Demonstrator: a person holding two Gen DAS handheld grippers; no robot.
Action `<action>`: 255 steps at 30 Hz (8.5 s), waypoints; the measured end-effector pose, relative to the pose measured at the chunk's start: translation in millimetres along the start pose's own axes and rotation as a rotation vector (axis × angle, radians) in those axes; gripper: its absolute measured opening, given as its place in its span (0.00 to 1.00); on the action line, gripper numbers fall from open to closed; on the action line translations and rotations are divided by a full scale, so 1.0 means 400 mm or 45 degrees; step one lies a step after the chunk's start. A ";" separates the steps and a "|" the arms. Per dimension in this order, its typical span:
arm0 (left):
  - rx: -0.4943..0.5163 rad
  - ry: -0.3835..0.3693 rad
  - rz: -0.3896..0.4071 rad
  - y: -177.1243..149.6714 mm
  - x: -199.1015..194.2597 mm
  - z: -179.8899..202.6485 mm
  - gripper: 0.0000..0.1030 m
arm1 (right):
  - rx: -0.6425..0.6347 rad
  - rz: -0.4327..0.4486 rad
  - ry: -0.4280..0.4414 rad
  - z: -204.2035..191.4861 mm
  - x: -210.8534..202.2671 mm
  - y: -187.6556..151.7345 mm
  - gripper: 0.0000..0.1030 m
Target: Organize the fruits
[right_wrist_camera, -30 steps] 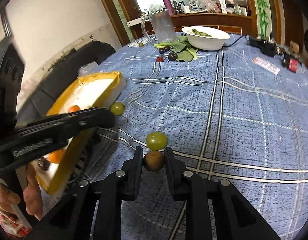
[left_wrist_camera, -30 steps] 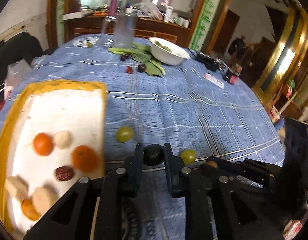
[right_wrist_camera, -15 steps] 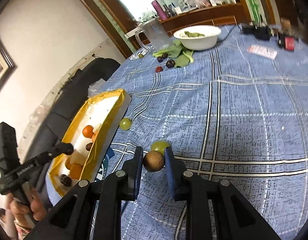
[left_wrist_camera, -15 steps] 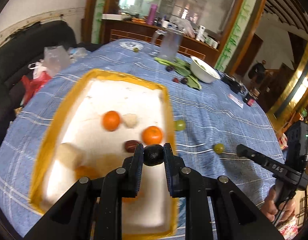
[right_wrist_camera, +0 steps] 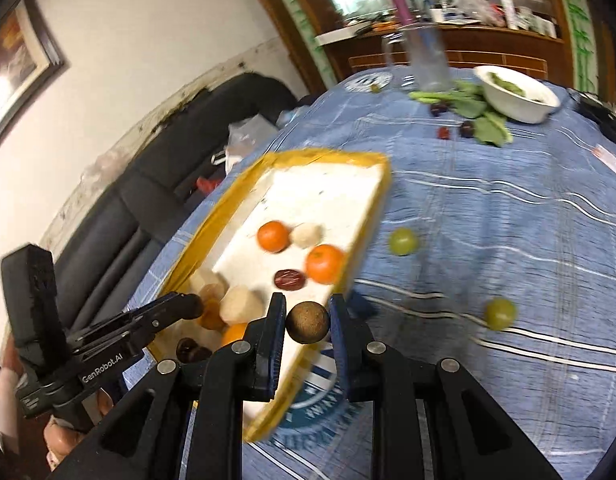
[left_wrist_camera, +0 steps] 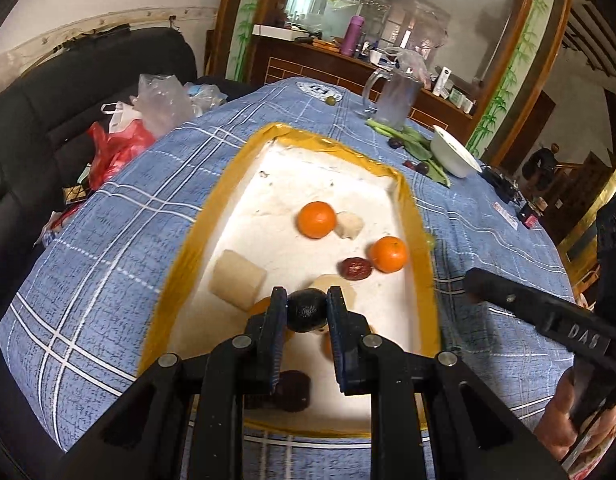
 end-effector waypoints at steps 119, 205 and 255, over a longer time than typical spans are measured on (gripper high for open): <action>0.115 0.130 -0.076 -0.014 0.080 0.124 0.78 | -0.305 -0.108 -0.248 0.169 0.212 0.078 0.29; -0.014 0.064 -0.087 0.140 0.160 -0.048 0.23 | -0.185 -0.025 -0.175 -0.070 0.096 0.032 0.28; 0.232 0.416 0.228 0.027 -0.068 0.151 0.95 | -0.034 0.172 -0.396 0.023 -0.124 -0.087 0.63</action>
Point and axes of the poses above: each gripper's, at about its wrist camera, not at the fingertips, and x roughly the way its jaws point, z to its right, y to its top, the point moved 2 cm from there along x, roughly the way its jaws point, and after that the axes turned 6 degrees about z, right-handed, at the moved point
